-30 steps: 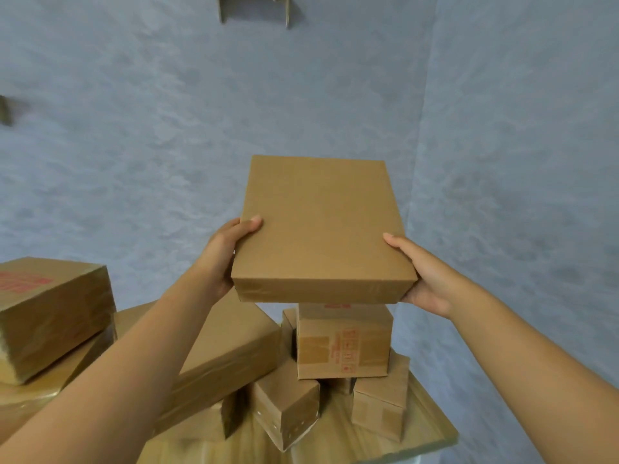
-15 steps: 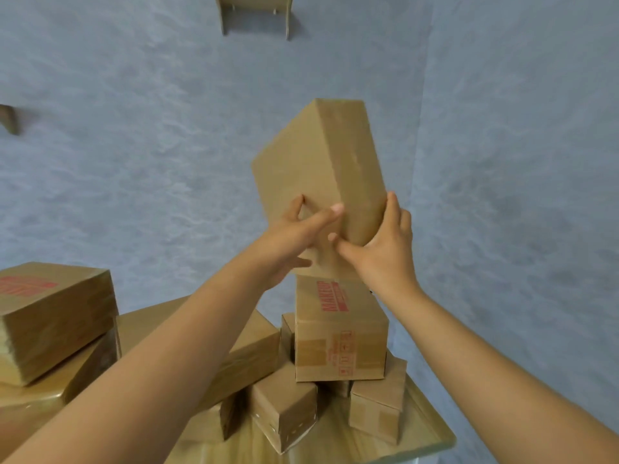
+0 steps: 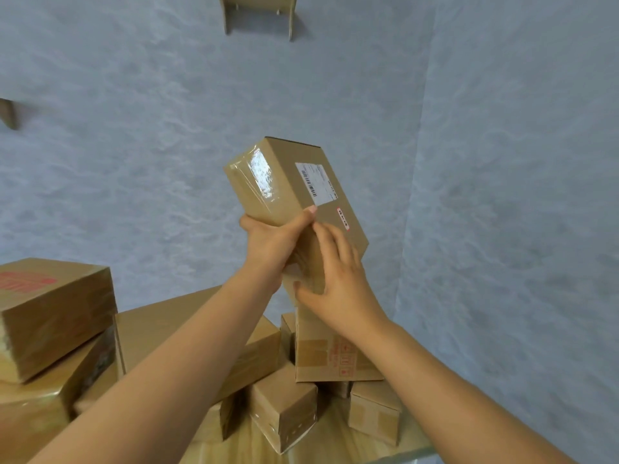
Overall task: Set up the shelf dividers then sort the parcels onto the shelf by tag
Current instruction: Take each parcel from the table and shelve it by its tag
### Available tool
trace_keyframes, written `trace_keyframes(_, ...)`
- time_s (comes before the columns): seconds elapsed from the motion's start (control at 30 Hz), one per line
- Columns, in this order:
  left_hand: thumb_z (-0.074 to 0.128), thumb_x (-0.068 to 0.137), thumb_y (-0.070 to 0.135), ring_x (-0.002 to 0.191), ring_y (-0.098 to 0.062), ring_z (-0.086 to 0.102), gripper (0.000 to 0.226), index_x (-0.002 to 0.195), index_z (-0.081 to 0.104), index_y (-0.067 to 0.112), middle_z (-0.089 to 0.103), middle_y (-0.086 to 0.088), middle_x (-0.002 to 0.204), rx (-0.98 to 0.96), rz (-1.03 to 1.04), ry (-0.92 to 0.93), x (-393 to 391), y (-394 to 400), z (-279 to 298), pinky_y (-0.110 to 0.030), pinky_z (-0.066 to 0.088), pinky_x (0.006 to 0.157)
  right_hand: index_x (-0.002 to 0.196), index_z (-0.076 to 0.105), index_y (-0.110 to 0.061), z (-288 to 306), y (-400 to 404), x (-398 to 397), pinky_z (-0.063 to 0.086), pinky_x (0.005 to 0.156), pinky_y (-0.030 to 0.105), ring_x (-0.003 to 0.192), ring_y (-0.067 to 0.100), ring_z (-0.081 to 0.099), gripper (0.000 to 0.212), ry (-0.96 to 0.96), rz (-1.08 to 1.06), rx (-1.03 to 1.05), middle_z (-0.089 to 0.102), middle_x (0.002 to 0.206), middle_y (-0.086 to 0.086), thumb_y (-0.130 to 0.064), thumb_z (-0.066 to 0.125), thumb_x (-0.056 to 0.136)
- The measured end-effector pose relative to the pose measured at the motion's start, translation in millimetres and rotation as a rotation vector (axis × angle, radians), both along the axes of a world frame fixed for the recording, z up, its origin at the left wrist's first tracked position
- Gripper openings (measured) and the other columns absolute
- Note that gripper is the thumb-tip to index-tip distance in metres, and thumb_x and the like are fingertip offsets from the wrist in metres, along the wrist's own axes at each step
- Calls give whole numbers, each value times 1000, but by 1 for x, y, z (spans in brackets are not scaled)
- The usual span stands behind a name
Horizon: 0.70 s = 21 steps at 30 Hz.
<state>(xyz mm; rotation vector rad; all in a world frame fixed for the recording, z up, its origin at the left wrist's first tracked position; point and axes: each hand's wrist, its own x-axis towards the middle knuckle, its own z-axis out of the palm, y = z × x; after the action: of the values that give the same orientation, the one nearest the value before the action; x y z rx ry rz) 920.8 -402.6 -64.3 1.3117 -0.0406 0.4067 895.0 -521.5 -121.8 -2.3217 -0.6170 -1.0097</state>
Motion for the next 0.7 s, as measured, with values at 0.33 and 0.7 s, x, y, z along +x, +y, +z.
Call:
trace_keyframes(0.33, 74, 56, 59, 101, -22, 68, 92, 134, 48, 18, 68, -3, 119, 22, -67, 51, 19, 57, -14, -43, 57, 80, 155, 26, -28, 5, -26, 24, 24, 121, 46, 149, 20, 19, 71, 240, -47, 257, 21, 161, -1, -44, 59, 95)
trace_keyframes(0.7, 60, 90, 42, 77, -17, 66, 28, 112, 60, 24, 64, 1, 97, -247, -264, 16, 36, 65, -35, -33, 53, 62, 133, 50, -22, 18, -38, 43, 55, 85, 61, 98, 37, 70, 59, 929, 421, 1332, 64, 118, 12, -48, 73, 85)
